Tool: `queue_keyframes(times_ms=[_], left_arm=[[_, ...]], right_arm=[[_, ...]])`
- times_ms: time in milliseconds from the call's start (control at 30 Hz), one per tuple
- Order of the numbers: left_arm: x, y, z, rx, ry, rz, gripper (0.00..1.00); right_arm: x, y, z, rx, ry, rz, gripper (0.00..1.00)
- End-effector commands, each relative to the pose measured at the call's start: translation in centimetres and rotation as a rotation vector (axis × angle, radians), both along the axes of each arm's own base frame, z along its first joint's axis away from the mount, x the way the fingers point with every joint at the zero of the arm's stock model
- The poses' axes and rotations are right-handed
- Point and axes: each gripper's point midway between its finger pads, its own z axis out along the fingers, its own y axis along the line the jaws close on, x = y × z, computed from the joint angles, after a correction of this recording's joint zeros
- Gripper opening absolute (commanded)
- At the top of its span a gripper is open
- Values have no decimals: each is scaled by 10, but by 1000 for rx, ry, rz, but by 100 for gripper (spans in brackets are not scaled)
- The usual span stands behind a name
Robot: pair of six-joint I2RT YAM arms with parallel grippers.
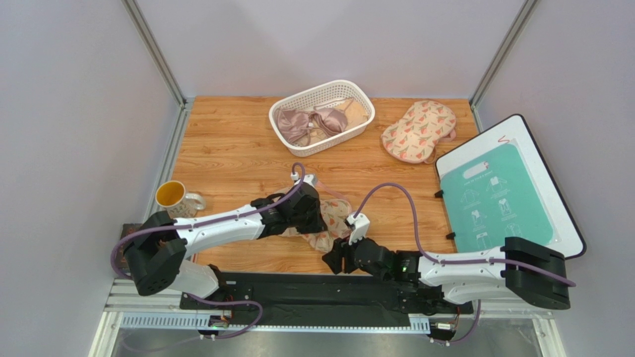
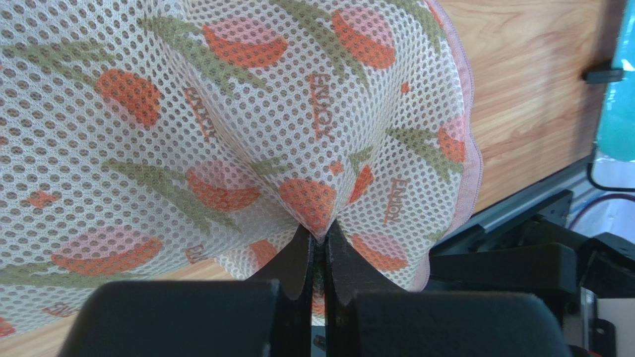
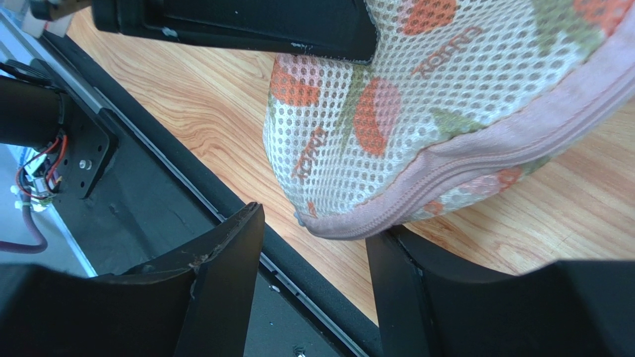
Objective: Unzip the laundry bag and remove the bra
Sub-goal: Unzip the laundry bag at the center of the board.
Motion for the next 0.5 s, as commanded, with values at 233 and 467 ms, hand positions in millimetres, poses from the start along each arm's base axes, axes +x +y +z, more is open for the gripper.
queue_keyframes(times_ms=[233,467], left_arm=[[2,-26,48,-232,-5,41,0],[-2,-22,42,-213,5,35,0]], right_arm=[[12,-11,24,91,-73,-69,56],[19,-27,35,106,-121,-118,49]])
